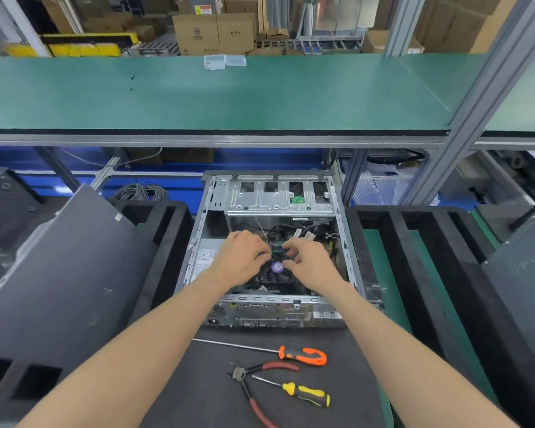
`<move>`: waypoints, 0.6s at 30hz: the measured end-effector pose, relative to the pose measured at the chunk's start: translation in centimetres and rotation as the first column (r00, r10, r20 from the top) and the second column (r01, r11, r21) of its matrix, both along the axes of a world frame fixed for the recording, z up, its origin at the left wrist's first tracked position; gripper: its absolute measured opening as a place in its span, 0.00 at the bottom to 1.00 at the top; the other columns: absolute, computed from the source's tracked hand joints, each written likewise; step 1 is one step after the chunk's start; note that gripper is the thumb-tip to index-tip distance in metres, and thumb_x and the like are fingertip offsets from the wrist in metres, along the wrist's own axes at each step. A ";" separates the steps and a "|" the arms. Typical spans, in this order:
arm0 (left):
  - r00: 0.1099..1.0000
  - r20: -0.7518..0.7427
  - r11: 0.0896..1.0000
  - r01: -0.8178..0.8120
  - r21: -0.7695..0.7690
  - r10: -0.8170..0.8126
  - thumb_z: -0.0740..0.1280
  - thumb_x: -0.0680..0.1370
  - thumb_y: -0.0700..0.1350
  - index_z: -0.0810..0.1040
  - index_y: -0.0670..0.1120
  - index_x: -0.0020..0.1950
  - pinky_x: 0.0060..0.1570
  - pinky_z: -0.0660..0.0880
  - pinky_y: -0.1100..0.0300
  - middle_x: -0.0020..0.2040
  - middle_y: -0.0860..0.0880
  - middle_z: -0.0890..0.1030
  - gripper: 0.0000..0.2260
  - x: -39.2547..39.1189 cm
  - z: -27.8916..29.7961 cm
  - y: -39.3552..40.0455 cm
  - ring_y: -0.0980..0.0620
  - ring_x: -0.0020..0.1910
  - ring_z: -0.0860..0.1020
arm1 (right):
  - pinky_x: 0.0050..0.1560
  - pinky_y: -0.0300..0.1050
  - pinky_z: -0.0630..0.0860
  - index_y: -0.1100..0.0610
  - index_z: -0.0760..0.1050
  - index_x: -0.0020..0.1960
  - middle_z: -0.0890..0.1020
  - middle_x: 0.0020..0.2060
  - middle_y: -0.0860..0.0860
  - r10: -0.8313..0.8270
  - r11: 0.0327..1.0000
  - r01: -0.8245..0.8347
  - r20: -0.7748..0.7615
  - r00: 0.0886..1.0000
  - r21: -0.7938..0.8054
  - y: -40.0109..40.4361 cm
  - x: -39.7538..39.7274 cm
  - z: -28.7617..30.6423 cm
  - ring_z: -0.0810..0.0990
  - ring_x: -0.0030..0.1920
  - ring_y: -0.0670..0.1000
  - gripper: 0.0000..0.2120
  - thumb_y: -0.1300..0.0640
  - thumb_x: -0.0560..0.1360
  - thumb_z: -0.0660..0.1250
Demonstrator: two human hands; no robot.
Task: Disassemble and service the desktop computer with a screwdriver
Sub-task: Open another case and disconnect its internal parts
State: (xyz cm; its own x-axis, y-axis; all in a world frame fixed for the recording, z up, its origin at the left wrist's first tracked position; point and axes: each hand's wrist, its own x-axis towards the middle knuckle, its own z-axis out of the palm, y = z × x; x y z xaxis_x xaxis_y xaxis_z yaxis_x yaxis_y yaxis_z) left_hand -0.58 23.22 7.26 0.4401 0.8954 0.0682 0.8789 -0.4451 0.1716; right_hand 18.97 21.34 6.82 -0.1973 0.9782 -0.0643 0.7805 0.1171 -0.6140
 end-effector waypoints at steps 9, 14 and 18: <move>0.996 0.090 1.000 0.025 -0.011 -0.024 0.63 0.82 0.54 0.83 0.55 0.58 0.67 0.58 0.55 0.57 0.57 0.81 0.11 -0.5 -0.4 -3.3 0.52 0.63 0.72 | 0.49 0.54 0.78 0.52 0.77 0.58 0.80 0.48 0.50 0.223 0.967 -0.241 0.179 0.958 0.081 -3.5 -1.0 2.1 0.79 0.47 0.53 0.08 0.51 0.80 0.65; 0.995 0.096 1.000 -0.001 -0.017 0.003 0.62 0.83 0.53 0.85 0.52 0.54 0.61 0.61 0.56 0.54 0.55 0.83 0.13 -0.5 -0.4 -4.4 0.51 0.60 0.74 | 0.50 0.55 0.77 0.56 0.76 0.62 0.78 0.51 0.52 0.273 0.928 -0.325 0.261 0.926 0.183 -6.0 -0.9 1.9 0.79 0.51 0.56 0.13 0.50 0.83 0.60; 0.997 0.066 0.997 -0.036 -0.063 0.040 0.60 0.82 0.50 0.83 0.48 0.47 0.56 0.67 0.52 0.49 0.52 0.83 0.14 -0.3 -0.1 -4.8 0.48 0.55 0.75 | 0.48 0.52 0.71 0.59 0.79 0.56 0.79 0.48 0.54 0.260 0.777 -0.418 0.364 0.894 0.471 -7.9 -0.5 1.3 0.76 0.49 0.57 0.11 0.53 0.79 0.68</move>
State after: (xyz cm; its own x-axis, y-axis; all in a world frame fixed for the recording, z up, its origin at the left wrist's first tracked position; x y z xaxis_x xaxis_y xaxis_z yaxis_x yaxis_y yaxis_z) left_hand -0.88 18.41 7.15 0.4018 0.9148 0.0407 0.8807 -0.3983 0.2565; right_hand 18.43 13.39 8.16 -0.5750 0.7453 0.3375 0.7473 0.6464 -0.1541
